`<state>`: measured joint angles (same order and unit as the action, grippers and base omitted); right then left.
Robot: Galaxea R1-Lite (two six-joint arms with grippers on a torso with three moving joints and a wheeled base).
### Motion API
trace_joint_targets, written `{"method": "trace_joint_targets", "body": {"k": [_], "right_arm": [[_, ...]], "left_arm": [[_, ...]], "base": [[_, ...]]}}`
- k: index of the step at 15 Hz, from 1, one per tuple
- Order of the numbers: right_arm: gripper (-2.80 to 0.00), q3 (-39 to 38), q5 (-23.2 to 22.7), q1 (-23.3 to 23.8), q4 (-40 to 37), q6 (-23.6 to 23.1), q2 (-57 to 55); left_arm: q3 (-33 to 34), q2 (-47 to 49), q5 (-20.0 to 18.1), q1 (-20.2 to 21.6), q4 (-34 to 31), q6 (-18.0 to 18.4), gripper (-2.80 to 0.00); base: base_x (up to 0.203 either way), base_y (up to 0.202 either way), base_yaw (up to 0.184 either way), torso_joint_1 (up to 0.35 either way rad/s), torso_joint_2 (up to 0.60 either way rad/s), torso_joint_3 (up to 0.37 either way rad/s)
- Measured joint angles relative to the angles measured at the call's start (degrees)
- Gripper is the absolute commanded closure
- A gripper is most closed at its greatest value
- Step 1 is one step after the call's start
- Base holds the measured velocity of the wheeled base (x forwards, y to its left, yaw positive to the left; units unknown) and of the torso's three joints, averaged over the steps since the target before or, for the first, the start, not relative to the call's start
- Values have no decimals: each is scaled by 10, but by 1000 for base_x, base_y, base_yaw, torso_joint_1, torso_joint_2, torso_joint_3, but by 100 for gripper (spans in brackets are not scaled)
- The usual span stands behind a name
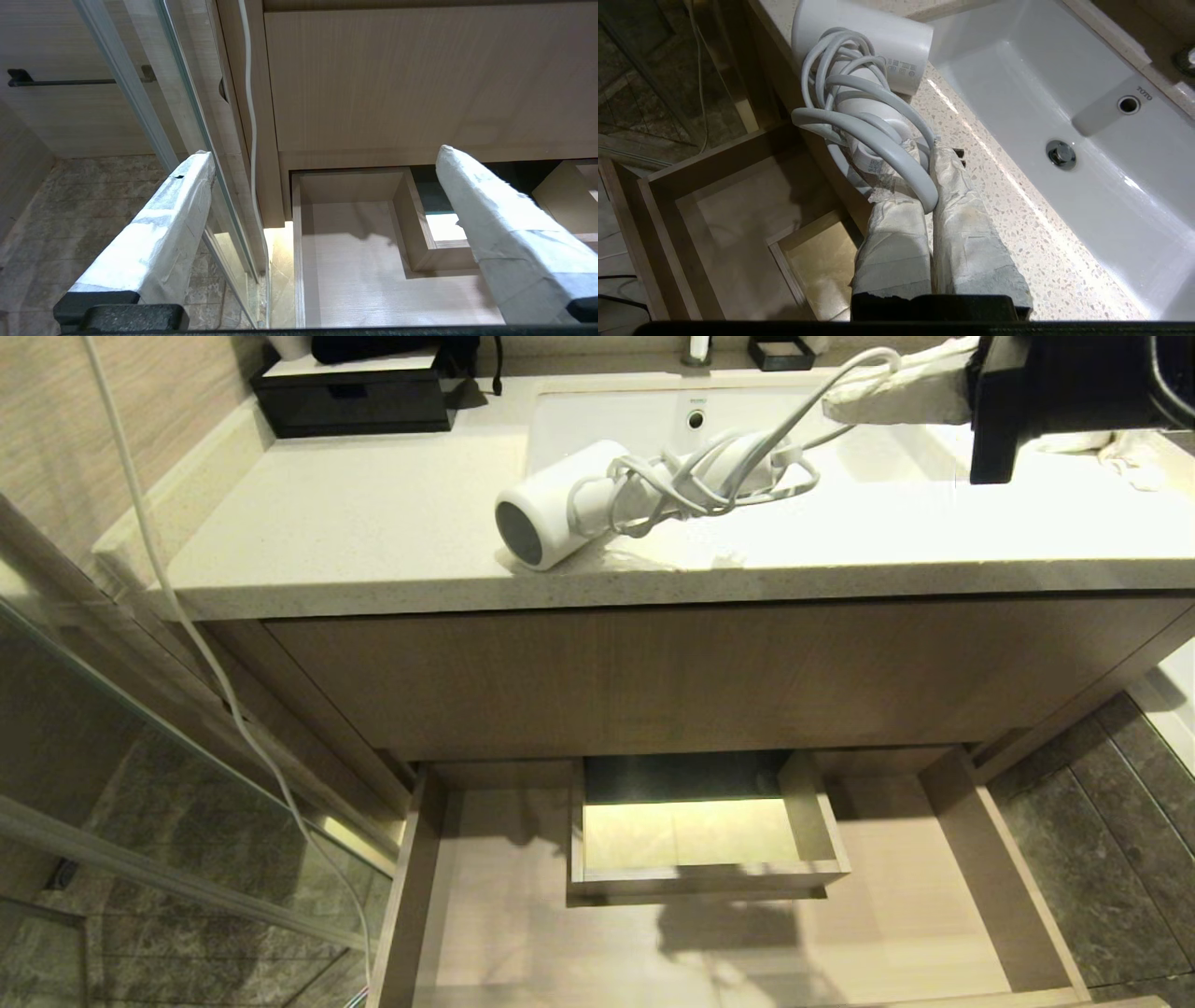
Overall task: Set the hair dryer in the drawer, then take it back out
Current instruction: Pick up the hairdryer
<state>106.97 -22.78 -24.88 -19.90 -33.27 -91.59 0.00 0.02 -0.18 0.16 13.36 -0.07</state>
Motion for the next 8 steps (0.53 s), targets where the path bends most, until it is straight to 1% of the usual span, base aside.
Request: {"method": "trace_joint_targets", "body": {"k": [5,8], "right_arm": [[0,2,-4,-4,-27,-1,39],[0,0,-4,-15,-58,-1,65]], "left_arm": [[0,0,0,0,0,0,-280],[0,0,0,0,0,0,-280]], "base": [[0,0,0,0,0,0],[0,0,0,0,0,0]]}}
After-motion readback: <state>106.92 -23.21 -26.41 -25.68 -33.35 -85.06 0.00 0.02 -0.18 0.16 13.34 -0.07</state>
